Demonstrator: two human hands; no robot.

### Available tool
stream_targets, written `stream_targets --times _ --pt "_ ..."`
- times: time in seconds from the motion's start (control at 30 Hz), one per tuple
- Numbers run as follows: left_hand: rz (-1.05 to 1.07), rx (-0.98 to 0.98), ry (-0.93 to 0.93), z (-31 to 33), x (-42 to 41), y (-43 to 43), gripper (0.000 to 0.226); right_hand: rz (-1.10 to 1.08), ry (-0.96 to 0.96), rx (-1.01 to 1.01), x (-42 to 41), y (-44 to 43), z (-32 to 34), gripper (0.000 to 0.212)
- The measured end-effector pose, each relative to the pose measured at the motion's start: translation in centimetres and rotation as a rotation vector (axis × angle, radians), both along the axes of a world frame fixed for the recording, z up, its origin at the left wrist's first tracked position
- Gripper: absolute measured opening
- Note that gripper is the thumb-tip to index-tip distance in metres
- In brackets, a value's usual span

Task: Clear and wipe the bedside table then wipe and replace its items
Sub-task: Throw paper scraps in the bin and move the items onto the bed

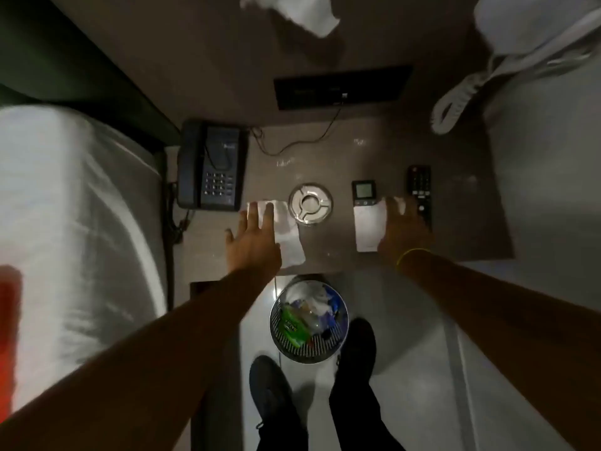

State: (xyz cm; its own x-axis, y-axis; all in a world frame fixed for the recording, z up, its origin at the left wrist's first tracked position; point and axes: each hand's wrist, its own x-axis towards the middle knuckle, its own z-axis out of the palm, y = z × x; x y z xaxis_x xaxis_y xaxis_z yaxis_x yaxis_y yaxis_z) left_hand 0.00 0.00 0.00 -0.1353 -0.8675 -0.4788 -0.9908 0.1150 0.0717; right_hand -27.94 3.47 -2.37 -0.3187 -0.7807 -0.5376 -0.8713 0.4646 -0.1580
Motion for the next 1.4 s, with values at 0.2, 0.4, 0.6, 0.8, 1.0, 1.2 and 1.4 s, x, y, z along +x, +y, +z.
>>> stream_targets --times 0.2,0.4,0.6,0.8,1.0,1.2,1.4 --pt "-0.028 -0.106 -0.026 -6.3 0.2 -0.1 0.072 0.071 0.092 -0.188 -1.9 0.8 -4.8 0.071" --pt "-0.14 -0.15 -0.061 -5.1 0.3 -0.2 0.035 -0.035 0.007 -0.259 -1.1 1.2 -3.5 0.055" --pt "-0.115 -0.164 0.058 -2.9 0.6 0.4 0.042 -0.249 -0.106 -0.424 2.0 2.9 0.6 0.03" --pt "-0.034 -0.082 0.274 1.5 0.7 6.2 0.047 -0.216 -0.28 -0.419 7.4 8.1 3.2 0.017" --pt "0.097 0.287 0.221 -1.6 1.6 13.2 0.037 -0.175 -0.332 -0.025 13.0 12.8 -0.1 0.018" --pt "0.338 0.417 0.279 -7.5 1.3 16.9 0.029 -0.111 -0.355 0.162 16.2 13.5 -6.6 0.023" --pt "0.401 0.538 0.384 -11.7 -0.2 16.6 0.039 0.018 -0.287 0.244 17.3 12.2 -11.3 0.044"
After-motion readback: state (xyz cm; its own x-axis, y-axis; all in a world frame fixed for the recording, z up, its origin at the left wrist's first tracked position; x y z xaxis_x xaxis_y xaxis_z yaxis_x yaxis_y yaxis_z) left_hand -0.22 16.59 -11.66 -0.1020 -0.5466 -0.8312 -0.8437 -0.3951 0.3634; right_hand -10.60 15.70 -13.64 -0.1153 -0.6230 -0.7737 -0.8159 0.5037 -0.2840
